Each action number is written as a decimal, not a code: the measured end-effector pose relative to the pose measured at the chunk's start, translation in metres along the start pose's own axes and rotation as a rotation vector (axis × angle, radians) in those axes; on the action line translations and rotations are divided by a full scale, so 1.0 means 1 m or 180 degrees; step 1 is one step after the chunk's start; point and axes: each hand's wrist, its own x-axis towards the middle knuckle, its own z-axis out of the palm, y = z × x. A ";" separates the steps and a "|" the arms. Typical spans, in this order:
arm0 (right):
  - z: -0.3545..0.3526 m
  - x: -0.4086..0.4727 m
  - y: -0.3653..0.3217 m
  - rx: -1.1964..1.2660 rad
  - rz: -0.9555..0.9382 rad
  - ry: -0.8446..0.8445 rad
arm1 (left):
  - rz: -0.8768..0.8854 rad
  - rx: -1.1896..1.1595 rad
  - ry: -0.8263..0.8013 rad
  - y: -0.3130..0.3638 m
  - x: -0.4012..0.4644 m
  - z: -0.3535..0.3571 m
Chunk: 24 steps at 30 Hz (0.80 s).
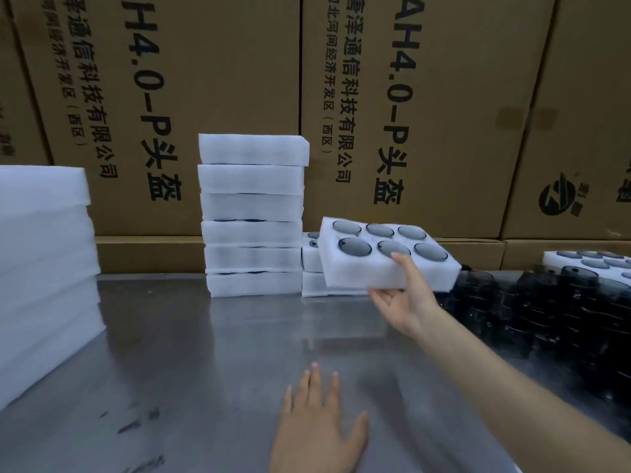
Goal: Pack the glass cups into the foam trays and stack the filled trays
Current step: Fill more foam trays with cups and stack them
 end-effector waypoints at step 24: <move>0.080 0.159 -0.017 -0.2506 0.0009 0.0252 | 0.0197 0.0760 0.0960 -0.017 0.026 0.030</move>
